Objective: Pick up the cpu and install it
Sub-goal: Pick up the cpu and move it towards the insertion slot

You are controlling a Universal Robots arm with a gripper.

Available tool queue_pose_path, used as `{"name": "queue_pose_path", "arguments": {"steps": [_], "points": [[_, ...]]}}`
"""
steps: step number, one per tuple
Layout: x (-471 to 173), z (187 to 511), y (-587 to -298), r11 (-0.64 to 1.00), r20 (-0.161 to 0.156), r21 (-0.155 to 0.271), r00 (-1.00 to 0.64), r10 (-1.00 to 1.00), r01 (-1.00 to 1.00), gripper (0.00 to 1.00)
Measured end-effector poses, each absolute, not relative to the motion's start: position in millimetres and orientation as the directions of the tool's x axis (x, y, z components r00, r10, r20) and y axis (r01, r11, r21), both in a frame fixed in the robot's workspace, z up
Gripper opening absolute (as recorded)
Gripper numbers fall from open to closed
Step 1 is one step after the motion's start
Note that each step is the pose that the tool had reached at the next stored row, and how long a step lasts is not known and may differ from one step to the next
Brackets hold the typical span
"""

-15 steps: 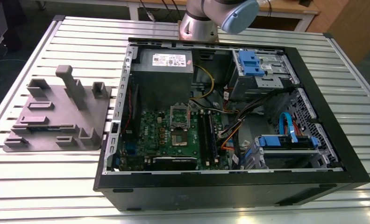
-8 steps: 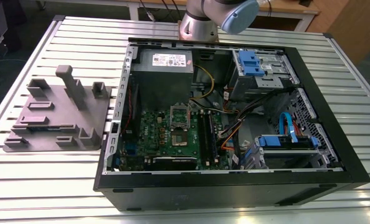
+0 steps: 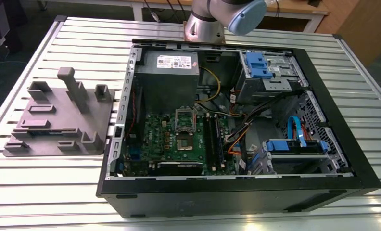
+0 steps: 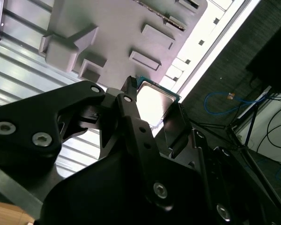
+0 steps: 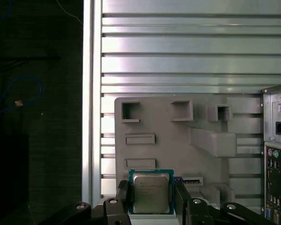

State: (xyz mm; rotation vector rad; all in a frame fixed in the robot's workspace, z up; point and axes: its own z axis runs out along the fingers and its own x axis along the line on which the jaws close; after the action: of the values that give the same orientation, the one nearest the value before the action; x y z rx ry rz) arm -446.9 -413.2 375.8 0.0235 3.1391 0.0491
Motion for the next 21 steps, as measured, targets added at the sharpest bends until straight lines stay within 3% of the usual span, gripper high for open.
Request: {"name": "queue_pose_path", "arguments": {"steps": [21], "points": [[-438.1,375.9,-413.1,0.999,-0.002,0.031,-1.000,0.015,0.015,0.47]]}}
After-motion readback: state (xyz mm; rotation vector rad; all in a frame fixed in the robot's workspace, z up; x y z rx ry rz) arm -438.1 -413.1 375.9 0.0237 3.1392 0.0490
